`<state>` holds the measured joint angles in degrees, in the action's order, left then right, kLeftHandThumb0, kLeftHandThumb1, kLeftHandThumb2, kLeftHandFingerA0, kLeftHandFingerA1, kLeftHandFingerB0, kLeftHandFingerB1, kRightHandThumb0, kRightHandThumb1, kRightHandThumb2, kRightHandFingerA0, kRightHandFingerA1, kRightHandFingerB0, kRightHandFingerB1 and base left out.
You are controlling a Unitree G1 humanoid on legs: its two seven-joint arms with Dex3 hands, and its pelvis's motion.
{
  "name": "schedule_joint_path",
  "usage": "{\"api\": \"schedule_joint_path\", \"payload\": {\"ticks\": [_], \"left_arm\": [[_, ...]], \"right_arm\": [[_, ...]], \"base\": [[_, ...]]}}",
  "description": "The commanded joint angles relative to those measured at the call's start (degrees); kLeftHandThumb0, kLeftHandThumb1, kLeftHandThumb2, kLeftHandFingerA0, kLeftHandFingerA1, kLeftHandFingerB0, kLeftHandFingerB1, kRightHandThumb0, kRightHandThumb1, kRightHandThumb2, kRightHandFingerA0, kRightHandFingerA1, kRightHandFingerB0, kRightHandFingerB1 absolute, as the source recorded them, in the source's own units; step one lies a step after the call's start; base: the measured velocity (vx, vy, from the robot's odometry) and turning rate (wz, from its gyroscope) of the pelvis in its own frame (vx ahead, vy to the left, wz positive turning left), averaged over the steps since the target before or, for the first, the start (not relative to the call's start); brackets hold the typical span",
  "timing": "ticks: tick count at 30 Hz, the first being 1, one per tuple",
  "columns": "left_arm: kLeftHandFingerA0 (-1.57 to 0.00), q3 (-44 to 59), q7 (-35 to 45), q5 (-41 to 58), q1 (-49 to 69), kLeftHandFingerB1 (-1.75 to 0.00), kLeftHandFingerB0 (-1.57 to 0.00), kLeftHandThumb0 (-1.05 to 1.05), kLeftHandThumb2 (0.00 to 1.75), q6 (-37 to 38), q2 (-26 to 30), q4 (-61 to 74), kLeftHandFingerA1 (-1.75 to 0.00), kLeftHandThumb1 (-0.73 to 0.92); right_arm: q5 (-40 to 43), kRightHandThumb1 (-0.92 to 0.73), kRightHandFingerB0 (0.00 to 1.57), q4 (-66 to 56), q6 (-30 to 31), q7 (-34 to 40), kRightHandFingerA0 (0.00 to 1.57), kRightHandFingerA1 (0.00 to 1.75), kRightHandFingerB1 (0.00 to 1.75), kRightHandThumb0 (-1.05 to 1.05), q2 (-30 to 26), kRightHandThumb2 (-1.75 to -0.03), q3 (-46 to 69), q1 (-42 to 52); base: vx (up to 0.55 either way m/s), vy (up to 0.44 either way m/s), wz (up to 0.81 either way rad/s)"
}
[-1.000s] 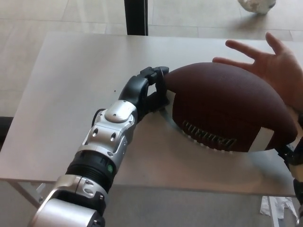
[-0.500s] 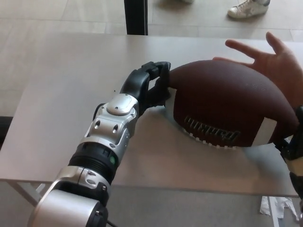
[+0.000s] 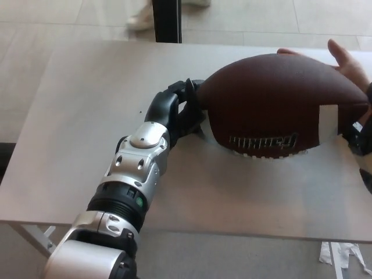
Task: The robot uses both its hands to grab the left and right ends of a football kept in the middle of the desk infront of it, lifts it up and places it in the palm of a person
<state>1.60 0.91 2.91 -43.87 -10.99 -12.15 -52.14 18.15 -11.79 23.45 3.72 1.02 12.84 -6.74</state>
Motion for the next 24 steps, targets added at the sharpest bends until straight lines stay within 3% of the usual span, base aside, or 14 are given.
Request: {"api": "schedule_joint_path", "payload": {"ticks": [1,2,4,5,6,7,9,10,17,18,21,22,23,24], "left_arm": [[-0.60,1.6,-0.4,2.3,1.5,-0.36,-0.30,-0.98,0.86,-0.7,-2.6,0.3,-0.67,0.92],[-0.59,2.0,-0.8,2.6,1.8,-0.47,-0.24,-1.02,1.28,-1.0,-3.1,0.6,-0.72,0.87],[-0.60,2.4,-0.7,2.8,2.0,-0.47,-0.25,-1.04,1.28,-1.2,-3.7,0.7,-0.72,0.88],[-0.60,2.6,-0.8,3.0,2.2,-0.47,-0.25,-1.04,1.28,-1.1,-4.0,0.8,-0.72,0.88],[-0.59,2.7,-0.9,3.1,2.3,-0.48,-0.26,-1.03,1.28,-1.0,-4.1,0.8,-0.71,0.87],[-0.60,2.8,-1.0,3.2,2.1,-0.36,-0.31,-1.00,0.85,-0.8,-4.3,0.5,-0.66,0.92],[-0.62,2.7,-0.8,3.2,1.9,-0.40,-0.31,-1.05,0.89,-0.6,-4.4,0.3,-0.69,0.92],[-0.59,2.5,-0.3,3.1,2.3,-0.48,-0.29,-1.05,1.28,-0.2,-4.0,0.5,-0.73,0.86],[-0.64,2.4,-1.1,2.7,1.7,-0.46,-0.25,-1.01,1.28,-0.6,-3.1,0.9,-0.71,0.83],[-0.65,2.4,-1.4,2.8,1.7,-0.38,-0.32,-1.04,0.84,-1.1,-3.1,1.2,-0.67,0.92],[-0.76,2.0,-4.0,1.8,0.6,-0.36,-0.33,-1.01,0.82,-2.7,-3.3,0.8,-0.71,0.92],[-0.78,1.3,-4.1,1.1,0.3,-0.39,-0.34,-1.03,0.83,-2.8,-3.1,0.4,-0.72,0.91],[-0.83,0.7,-4.1,0.6,0.0,-0.37,-0.34,-0.97,0.78,-3.6,-3.0,0.3,-0.77,0.92],[-0.80,-0.3,-3.6,0.0,-0.7,-0.47,-0.25,-0.94,1.25,-5.1,-2.6,0.0,-0.80,0.81]], "right_arm": [[1.8,-0.78,0.10,0.3,2.1,0.4,0.42,0.54,0.32,-0.96,1.3,-1.18,-0.2,-2.0],[1.9,-0.77,0.10,0.7,2.6,1.0,0.42,0.54,0.32,-0.94,2.0,-1.18,-0.3,-2.1],[2.1,-0.92,0.11,0.4,2.9,1.0,0.50,0.43,0.25,-0.98,2.5,-0.79,-0.1,-1.5],[2.2,-0.92,0.11,0.6,3.3,0.8,0.50,0.43,0.25,-0.98,2.7,-0.79,-0.2,-1.4],[1.8,-0.85,0.15,0.9,3.4,0.8,0.49,0.53,0.32,-1.04,2.8,-1.19,-0.5,-1.3],[1.3,-0.83,0.15,1.4,3.4,1.1,0.52,0.54,0.35,-1.05,3.0,-1.18,-0.7,-1.3],[1.1,-0.83,0.13,1.6,3.1,1.1,0.53,0.54,0.37,-1.05,3.0,-1.18,-0.6,-1.3],[-0.5,-0.92,0.26,2.4,4.2,2.7,0.66,0.45,0.31,-0.97,3.0,-0.77,-1.2,-1.6],[-2.3,-0.92,0.37,3.7,4.0,3.7,0.82,0.63,0.33,-0.94,1.5,-0.77,-1.6,-3.2],[-2.7,-0.81,0.34,3.8,4.1,3.6,0.85,0.66,0.38,-1.01,1.1,-0.87,-1.9,-3.3],[-3.4,-0.92,0.36,4.1,5.5,3.4,0.92,0.61,0.33,-1.02,0.1,-0.78,-2.9,-5.2],[-3.3,-0.74,0.29,4.2,5.9,3.5,0.96,0.67,0.45,-0.96,0.1,-1.15,-3.1,-5.8],[-3.3,-0.92,0.31,4.1,6.6,3.2,0.99,0.60,0.32,-0.99,-0.2,-0.75,-3.4,-6.3],[-2.8,-0.92,0.34,4.2,7.5,2.6,0.99,0.61,0.32,-0.98,-0.5,-0.73,-3.5,-6.9]], "base": [[0.00,0.000,0.00],[0.00,0.000,0.00],[0.00,0.000,0.00],[0.00,0.000,0.00],[0.00,0.000,0.00],[0.00,0.000,0.00],[0.00,0.000,0.00],[0.00,0.000,0.00],[0.00,0.000,0.00],[0.00,0.000,0.00],[0.00,0.000,0.00],[0.00,0.000,0.00],[0.00,0.000,0.00],[0.00,0.000,0.00]]}}
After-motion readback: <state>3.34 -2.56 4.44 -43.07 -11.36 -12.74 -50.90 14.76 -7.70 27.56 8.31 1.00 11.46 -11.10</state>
